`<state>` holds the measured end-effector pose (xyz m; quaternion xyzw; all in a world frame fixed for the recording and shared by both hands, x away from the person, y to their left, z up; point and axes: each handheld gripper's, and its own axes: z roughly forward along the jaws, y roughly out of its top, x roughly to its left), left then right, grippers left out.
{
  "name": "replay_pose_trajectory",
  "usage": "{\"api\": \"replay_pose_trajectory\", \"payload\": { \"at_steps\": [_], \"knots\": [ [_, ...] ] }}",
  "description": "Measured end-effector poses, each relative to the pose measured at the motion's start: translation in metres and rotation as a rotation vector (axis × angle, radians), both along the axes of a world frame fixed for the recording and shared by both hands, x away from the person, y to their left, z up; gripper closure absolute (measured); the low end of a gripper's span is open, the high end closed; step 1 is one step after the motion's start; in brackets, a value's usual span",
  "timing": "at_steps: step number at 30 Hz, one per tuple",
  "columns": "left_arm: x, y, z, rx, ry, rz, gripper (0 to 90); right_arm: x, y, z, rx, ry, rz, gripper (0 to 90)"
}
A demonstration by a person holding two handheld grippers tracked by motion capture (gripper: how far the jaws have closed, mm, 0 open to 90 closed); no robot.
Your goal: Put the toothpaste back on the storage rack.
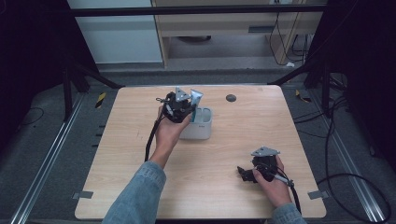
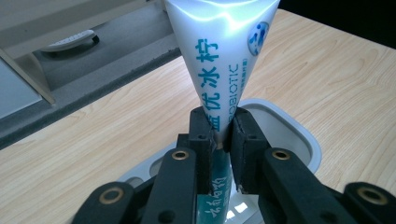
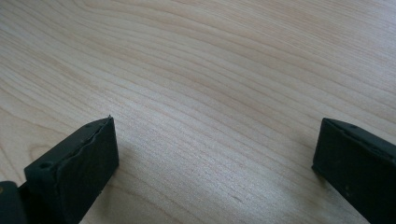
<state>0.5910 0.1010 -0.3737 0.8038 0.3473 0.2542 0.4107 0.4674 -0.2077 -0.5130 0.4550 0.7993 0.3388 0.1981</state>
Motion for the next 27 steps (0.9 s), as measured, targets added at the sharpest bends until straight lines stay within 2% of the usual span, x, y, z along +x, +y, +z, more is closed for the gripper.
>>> {"api": "replay_pose_trajectory", "payload": {
  "at_steps": [27],
  "knots": [
    [0.0038, -0.0026, -0.0109, 0.025, 0.030, 0.003, 79.5, 0.0001, 0.0000, 0.0000, 0.000, -0.001, 0.000, 0.4]
  ]
}}
